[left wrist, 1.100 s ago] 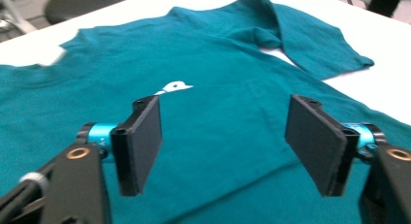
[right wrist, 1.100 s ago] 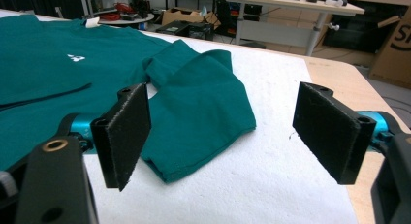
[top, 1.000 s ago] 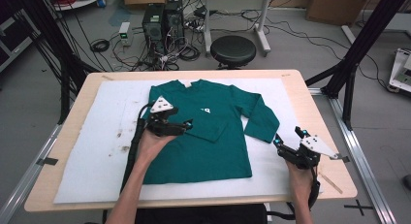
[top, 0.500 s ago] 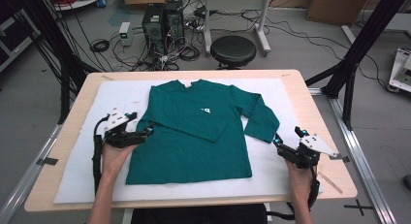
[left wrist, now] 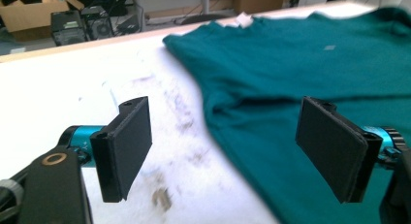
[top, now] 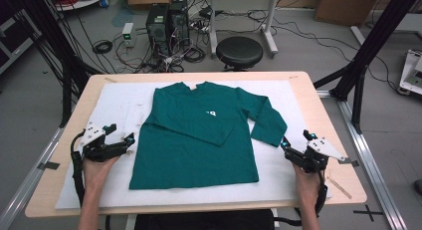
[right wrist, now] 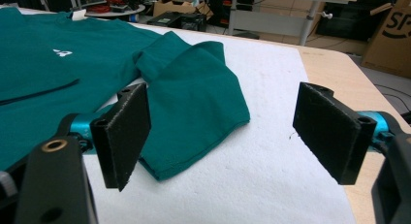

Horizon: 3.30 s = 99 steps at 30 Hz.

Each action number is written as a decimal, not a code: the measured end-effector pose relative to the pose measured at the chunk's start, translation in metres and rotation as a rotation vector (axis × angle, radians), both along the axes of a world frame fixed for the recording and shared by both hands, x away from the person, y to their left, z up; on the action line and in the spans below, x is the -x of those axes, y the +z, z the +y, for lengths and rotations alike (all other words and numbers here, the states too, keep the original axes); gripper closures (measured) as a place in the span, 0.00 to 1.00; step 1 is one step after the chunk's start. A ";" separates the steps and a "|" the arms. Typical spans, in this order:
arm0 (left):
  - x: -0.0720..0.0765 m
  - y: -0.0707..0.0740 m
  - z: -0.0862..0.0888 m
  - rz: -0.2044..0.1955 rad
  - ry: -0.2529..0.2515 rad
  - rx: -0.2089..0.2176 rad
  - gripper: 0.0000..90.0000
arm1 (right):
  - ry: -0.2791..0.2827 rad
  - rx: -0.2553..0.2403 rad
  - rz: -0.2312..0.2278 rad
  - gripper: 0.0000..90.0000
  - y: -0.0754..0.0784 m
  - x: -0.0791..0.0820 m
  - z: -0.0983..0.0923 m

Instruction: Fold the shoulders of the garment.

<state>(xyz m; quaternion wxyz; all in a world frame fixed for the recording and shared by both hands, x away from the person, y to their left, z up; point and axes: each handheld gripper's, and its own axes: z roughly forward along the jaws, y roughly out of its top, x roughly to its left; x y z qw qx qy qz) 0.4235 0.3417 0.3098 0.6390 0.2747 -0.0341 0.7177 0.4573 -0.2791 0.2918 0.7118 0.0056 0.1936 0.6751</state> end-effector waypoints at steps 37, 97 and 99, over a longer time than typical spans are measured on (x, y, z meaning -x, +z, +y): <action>-0.010 -0.004 0.014 -0.017 -0.051 0.030 0.29 | -0.198 0.432 0.432 0.49 0.076 0.016 0.029; -0.010 -0.003 0.013 -0.006 -0.033 0.031 0.30 | -0.042 0.560 0.298 0.97 0.083 0.083 0.162; -0.010 -0.003 0.013 -0.006 -0.033 0.032 0.30 | -0.046 0.575 0.303 0.97 0.085 0.082 0.174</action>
